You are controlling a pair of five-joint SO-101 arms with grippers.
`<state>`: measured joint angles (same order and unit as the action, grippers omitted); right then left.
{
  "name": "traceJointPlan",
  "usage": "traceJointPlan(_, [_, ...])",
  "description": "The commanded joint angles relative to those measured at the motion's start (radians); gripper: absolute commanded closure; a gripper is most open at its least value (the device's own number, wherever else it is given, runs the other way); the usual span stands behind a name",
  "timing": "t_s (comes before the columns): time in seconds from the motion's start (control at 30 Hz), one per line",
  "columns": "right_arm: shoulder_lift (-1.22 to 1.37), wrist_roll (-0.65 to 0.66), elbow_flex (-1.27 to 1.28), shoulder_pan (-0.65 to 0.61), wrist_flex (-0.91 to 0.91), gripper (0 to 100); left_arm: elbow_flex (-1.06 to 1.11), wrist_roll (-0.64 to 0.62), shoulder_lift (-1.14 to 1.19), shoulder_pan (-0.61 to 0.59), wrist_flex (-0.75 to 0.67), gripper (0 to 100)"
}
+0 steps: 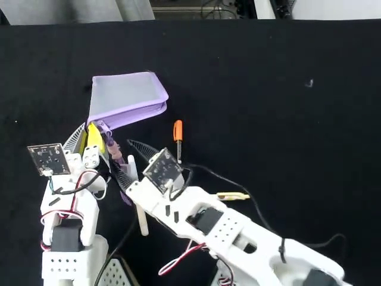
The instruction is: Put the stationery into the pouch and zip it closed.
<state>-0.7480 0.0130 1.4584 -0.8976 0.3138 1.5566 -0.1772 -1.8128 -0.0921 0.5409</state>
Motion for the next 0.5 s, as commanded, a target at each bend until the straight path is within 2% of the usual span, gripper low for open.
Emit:
traceJointPlan(0.0, [0.136,-0.011,-0.087,-0.006,0.055,80.7,-0.074,-0.014,-0.011,-0.001,-0.02,97])
traceJointPlan(0.2, [0.334,-0.002,-0.16,0.026,0.166,80.7,-0.077,-0.014,-0.011,-0.001,-0.017,97])
traceJointPlan(0.47, [0.36,0.002,-0.179,0.023,0.224,80.7,-0.082,-0.014,-0.011,-0.002,-0.017,97])
